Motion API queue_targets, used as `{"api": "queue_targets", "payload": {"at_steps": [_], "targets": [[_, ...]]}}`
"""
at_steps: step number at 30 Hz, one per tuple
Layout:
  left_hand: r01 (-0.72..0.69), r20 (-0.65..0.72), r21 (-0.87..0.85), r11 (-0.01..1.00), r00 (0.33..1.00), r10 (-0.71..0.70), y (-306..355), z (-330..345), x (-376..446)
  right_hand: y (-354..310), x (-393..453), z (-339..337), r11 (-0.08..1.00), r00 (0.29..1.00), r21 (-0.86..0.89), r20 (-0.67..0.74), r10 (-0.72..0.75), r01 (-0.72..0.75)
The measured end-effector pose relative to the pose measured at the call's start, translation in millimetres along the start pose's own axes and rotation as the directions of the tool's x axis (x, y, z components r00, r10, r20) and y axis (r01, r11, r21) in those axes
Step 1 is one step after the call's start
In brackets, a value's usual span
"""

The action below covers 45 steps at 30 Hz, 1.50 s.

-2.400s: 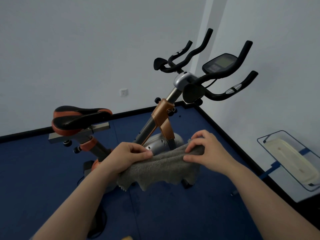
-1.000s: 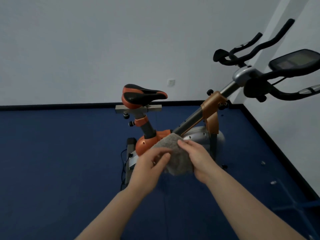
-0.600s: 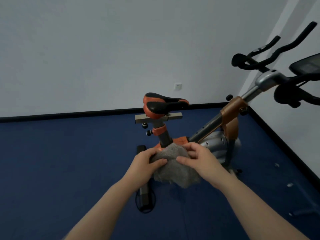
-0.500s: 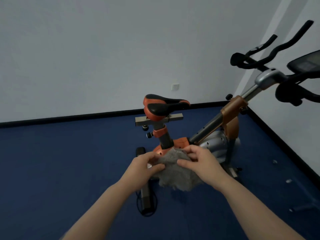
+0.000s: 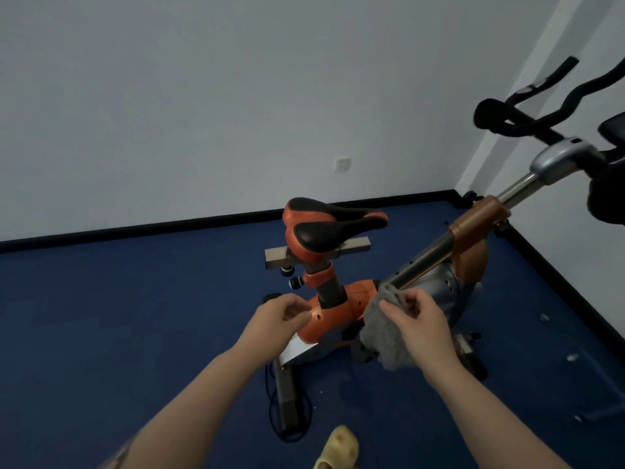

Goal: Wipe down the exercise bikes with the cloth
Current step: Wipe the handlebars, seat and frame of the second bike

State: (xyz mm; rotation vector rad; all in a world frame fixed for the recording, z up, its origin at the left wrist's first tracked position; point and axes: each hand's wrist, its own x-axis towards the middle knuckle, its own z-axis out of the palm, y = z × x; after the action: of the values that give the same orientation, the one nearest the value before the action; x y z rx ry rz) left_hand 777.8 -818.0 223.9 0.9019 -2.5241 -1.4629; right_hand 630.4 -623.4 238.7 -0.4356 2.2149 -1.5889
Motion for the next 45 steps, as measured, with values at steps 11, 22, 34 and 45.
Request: {"api": "queue_targets", "payload": {"at_steps": [11, 22, 34, 45], "targets": [[-0.018, -0.243, -0.107, 0.994, 0.97, -0.009, 1.5, -35.1, 103.7, -22.7, 97.3, 52.9, 0.998, 0.997, -0.013, -0.041, -0.059, 0.059], [-0.167, -0.161, -0.001, 0.986, 0.973, 0.165, -9.6, -73.6, 179.4, -34.3, 112.4, 159.4, 0.876, 0.962, -0.424, -0.041, -0.271, 0.229], [-0.411, 0.042, -0.04, 0.911, 0.91, 0.413, -23.0, -92.4, 211.5, -35.4, 138.2, 214.5, 0.875, 0.918, -0.474, -0.382, -0.108, -0.094], [-0.538, 0.125, -0.01, 0.843, 0.835, 0.535, -33.6, -95.0, 225.8, -49.7, 152.6, 224.7, 0.812, 0.873, -0.45, -0.466, 0.143, -0.373]]}}
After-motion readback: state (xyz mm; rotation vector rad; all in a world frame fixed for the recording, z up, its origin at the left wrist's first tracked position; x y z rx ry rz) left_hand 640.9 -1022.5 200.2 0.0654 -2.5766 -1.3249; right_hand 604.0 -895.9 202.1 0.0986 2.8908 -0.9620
